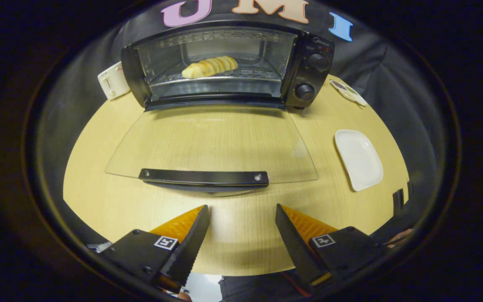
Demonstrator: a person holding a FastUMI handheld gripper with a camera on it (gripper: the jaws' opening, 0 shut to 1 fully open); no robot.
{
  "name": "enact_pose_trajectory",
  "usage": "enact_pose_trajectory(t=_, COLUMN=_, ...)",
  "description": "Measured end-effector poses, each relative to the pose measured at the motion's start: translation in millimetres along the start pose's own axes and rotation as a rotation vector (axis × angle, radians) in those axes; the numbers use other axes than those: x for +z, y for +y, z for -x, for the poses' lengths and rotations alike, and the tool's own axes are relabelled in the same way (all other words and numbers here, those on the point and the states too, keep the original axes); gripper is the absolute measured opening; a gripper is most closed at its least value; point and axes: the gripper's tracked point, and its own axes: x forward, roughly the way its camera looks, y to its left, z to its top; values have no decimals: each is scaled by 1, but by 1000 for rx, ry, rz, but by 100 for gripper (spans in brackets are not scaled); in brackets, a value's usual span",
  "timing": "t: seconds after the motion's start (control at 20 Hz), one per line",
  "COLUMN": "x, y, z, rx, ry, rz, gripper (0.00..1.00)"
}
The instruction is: Open the toaster oven, put the food inside, and close the toaster oven door.
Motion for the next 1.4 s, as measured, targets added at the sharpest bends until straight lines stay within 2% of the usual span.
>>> enact_pose_trajectory(t=0.2, x=6, y=1, z=-6, rx=23, ry=8, rz=3, gripper=100)
enact_pose_trajectory(t=0.55, x=25, y=2, z=13, rx=1, ry=-51, rz=57, gripper=100)
enact_pose_trajectory(t=0.7, x=47, y=9, z=25, rx=33, ry=-113, rz=-9, gripper=100)
enact_pose_trajectory(t=1.0, x=120, y=12, z=47, rx=72, ry=-271, rz=-179, gripper=100)
enact_pose_trajectory(t=1.4, x=196, y=10, z=53, rx=87, ry=-395, rz=-248, gripper=100)
